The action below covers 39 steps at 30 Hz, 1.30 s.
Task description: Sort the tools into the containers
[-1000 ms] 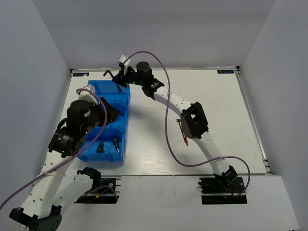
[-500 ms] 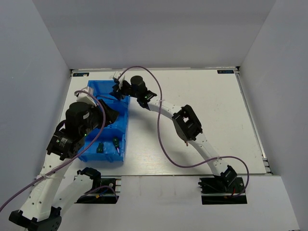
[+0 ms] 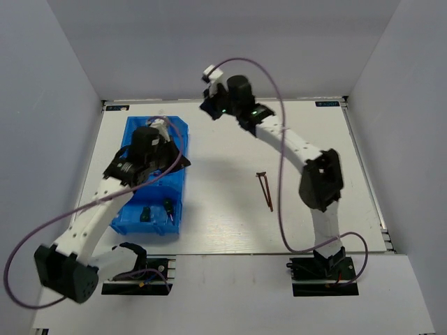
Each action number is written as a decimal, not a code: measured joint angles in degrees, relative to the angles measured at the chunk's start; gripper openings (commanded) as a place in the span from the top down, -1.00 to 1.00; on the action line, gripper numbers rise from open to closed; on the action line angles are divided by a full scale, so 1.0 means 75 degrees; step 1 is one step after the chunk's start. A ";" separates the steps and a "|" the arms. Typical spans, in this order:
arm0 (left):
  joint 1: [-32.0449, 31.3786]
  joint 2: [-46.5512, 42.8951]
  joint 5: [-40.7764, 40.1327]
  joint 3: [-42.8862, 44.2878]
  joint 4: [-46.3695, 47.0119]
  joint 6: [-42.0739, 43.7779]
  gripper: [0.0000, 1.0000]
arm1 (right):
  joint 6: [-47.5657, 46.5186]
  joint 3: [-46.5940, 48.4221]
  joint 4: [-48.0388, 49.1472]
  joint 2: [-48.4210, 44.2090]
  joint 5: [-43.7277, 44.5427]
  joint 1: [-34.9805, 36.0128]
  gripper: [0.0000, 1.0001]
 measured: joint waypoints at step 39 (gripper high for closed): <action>-0.3736 0.3684 -0.1571 0.1157 0.0105 -0.1381 -0.14 | 0.0968 -0.5692 -0.5179 -0.2398 0.0778 -0.1920 0.25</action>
